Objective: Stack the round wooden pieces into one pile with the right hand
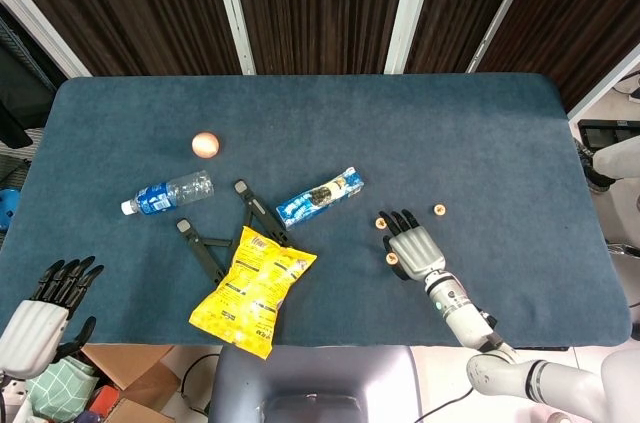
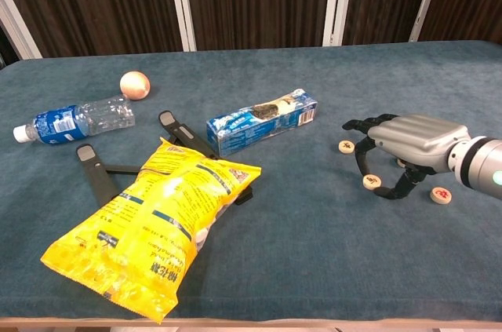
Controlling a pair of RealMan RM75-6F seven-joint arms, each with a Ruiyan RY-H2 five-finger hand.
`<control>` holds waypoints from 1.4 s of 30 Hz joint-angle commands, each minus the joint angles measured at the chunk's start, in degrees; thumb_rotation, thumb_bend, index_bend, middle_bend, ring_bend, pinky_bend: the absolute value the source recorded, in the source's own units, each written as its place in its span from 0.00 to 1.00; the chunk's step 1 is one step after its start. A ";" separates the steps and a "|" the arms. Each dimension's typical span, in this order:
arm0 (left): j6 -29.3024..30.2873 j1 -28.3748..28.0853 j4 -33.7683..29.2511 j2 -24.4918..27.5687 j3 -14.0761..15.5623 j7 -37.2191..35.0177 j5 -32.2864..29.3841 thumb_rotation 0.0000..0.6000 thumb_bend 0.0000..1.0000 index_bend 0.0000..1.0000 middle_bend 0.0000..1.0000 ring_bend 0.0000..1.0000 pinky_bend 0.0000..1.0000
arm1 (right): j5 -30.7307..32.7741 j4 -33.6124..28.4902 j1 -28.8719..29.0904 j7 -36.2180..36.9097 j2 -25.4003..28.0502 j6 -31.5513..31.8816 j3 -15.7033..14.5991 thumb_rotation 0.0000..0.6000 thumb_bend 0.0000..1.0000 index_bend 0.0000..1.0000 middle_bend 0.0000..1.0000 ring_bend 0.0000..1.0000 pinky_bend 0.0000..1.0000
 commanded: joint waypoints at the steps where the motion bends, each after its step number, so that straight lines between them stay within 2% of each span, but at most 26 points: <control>1: 0.08 0.04 -0.02 0.02 0.02 0.04 0.08 1.00 0.47 0.00 0.00 0.00 0.03 | -0.18 -0.38 -0.03 0.47 0.41 0.80 0.04 1.00 0.50 0.64 0.02 0.00 0.00; 11: 0.13 0.11 -0.03 -0.12 -0.01 0.37 0.13 1.00 0.48 0.00 0.00 0.00 0.03 | 3.03 1.00 -0.25 2.07 3.96 2.12 1.87 1.00 0.50 0.64 0.02 0.00 0.00; 21: -0.09 0.08 -0.12 -0.26 -0.07 0.84 -0.03 1.00 0.47 0.00 0.00 0.00 0.03 | 5.20 4.37 0.41 1.01 3.15 0.98 0.85 1.00 0.50 0.64 0.02 0.00 0.00; 29: -0.09 0.09 -0.15 -0.22 -0.10 0.75 -0.08 1.00 0.48 0.00 0.00 0.00 0.03 | 6.30 4.82 0.88 0.03 2.43 0.88 0.43 1.00 0.50 0.63 0.02 0.00 0.00; 36: 0.09 0.16 -0.09 -0.27 -0.21 0.61 -0.18 1.00 0.48 0.00 0.00 0.00 0.03 | 7.41 4.80 1.08 -1.14 2.42 0.91 0.05 1.00 0.50 0.59 0.02 0.00 0.00; 42: -0.15 0.10 -0.17 -0.32 -0.24 0.91 -0.29 1.00 0.48 0.00 0.00 0.00 0.03 | 7.81 4.50 1.24 -0.97 2.67 1.15 0.07 1.00 0.50 0.52 0.03 0.00 0.00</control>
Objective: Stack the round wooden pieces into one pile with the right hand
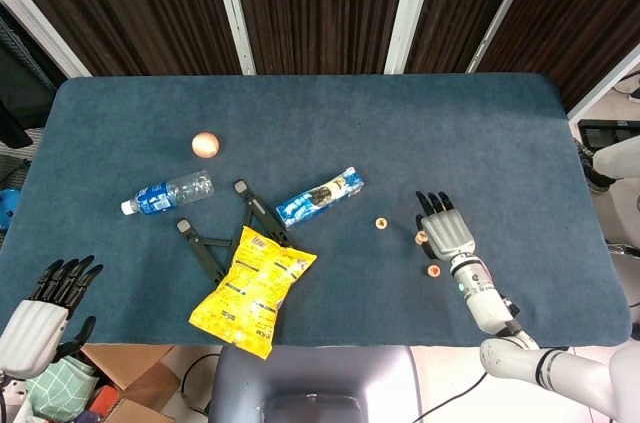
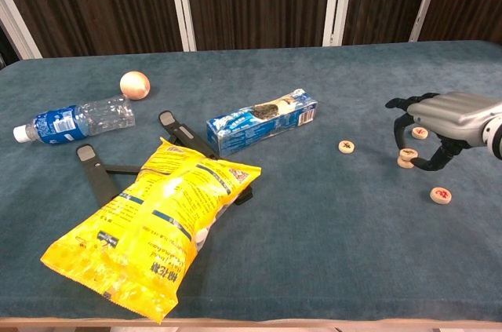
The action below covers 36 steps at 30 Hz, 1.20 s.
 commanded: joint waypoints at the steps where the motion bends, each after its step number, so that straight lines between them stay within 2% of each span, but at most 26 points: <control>1: 0.02 0.01 -0.02 -0.02 -0.01 0.06 -0.01 1.00 0.48 0.00 0.00 0.00 0.03 | 0.01 -0.17 0.03 0.25 0.13 0.11 0.01 1.00 0.50 0.51 0.03 0.00 0.00; 14: 0.08 0.07 -0.10 0.10 -0.01 -0.08 -0.05 1.00 0.48 0.00 0.00 0.00 0.03 | -0.65 -4.04 -0.60 1.60 2.63 1.90 -0.19 1.00 0.50 0.43 0.03 0.00 0.00; 20: 0.25 0.14 -0.15 0.12 0.01 -0.14 0.06 1.00 0.48 0.00 0.00 0.00 0.03 | 1.46 -4.08 -0.71 -1.46 3.09 1.55 -1.28 1.00 0.50 0.42 0.02 0.00 0.00; 25: 0.28 0.15 -0.04 0.07 0.02 -0.11 0.14 1.00 0.48 0.00 0.00 0.00 0.03 | 2.87 -3.07 -0.34 -1.95 2.38 0.56 -1.40 1.00 0.50 0.43 0.02 0.00 0.00; 36: 0.15 0.11 -0.02 0.04 -0.04 -0.17 -0.01 1.00 0.48 0.00 0.00 0.00 0.03 | 1.56 -3.59 -0.52 -2.57 2.16 1.49 -2.72 1.00 0.50 0.47 0.02 0.00 0.00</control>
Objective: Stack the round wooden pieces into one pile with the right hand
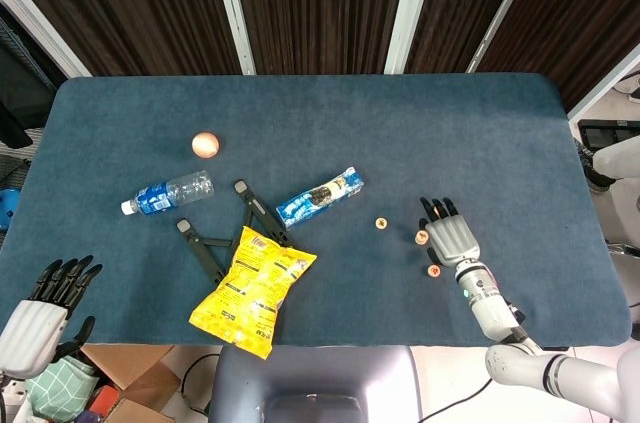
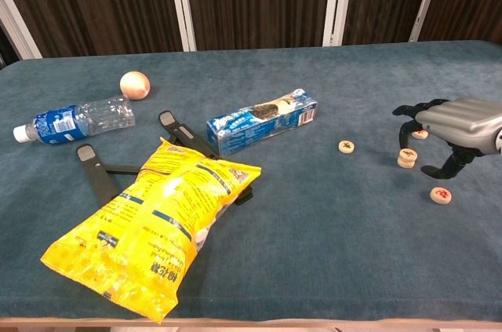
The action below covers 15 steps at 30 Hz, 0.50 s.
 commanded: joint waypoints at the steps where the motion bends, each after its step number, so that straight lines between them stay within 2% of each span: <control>1: 0.02 -0.01 -0.01 -0.04 -0.02 -0.01 0.02 1.00 0.48 0.00 0.00 0.00 0.03 | -0.11 -0.13 -0.09 -0.49 0.17 0.31 -0.27 1.00 0.50 0.47 0.02 0.00 0.00; 9: -0.10 -0.06 -0.01 -0.04 -0.06 0.01 -0.07 1.00 0.48 0.00 0.00 0.00 0.03 | 0.15 -0.30 0.00 0.41 0.29 0.41 0.30 1.00 0.50 0.44 0.02 0.00 0.00; 15: -0.53 -0.20 -0.08 -0.08 -0.14 0.16 -0.40 1.00 0.47 0.00 0.00 0.00 0.03 | -0.05 -1.07 0.60 4.35 -0.37 1.62 3.37 1.00 0.50 0.42 0.02 0.00 0.00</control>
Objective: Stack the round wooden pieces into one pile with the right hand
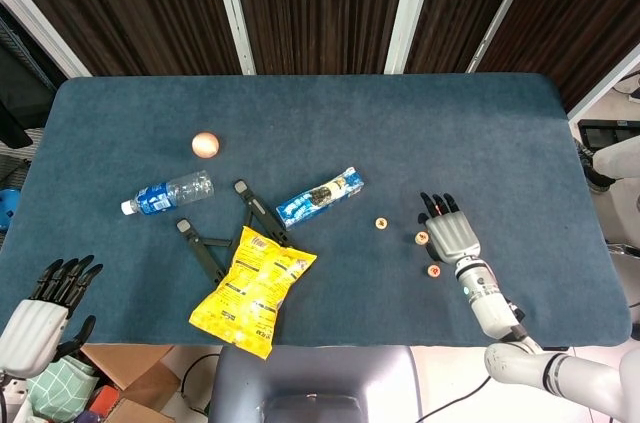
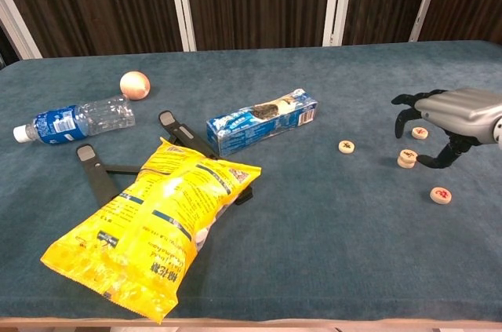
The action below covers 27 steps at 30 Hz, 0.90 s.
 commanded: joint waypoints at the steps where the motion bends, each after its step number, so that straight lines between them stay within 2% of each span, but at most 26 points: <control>1: -0.14 -0.06 -0.03 -0.01 -0.05 0.07 -0.11 1.00 0.47 0.00 0.00 0.00 0.03 | -0.25 -0.50 0.60 2.10 -0.79 0.98 2.00 1.00 0.49 0.43 0.02 0.00 0.00; 5: -0.45 -0.19 -0.09 -0.04 -0.07 0.31 -0.23 1.00 0.48 0.00 0.00 0.00 0.03 | 0.98 0.13 2.02 2.00 -3.35 1.12 3.84 1.00 0.42 0.44 0.02 0.00 0.00; 10: -0.44 -0.18 -0.10 -0.04 -0.09 0.38 -0.27 1.00 0.48 0.00 0.00 0.00 0.03 | 1.65 0.60 3.10 1.29 -4.85 0.44 4.32 1.00 0.41 0.44 0.02 0.00 0.00; 17: 0.12 0.07 0.04 0.24 -0.10 -0.10 -0.26 1.00 0.48 0.00 0.00 0.00 0.03 | 4.84 6.37 7.39 -2.81 -12.32 -1.14 5.71 1.00 0.41 0.47 0.02 0.00 0.00; 27: 0.81 0.30 0.18 0.47 -0.09 -0.77 -0.01 1.00 0.48 0.00 0.00 0.00 0.03 | 7.24 9.23 8.91 -4.81 -13.42 -2.10 6.06 1.00 0.42 0.53 0.01 0.00 0.00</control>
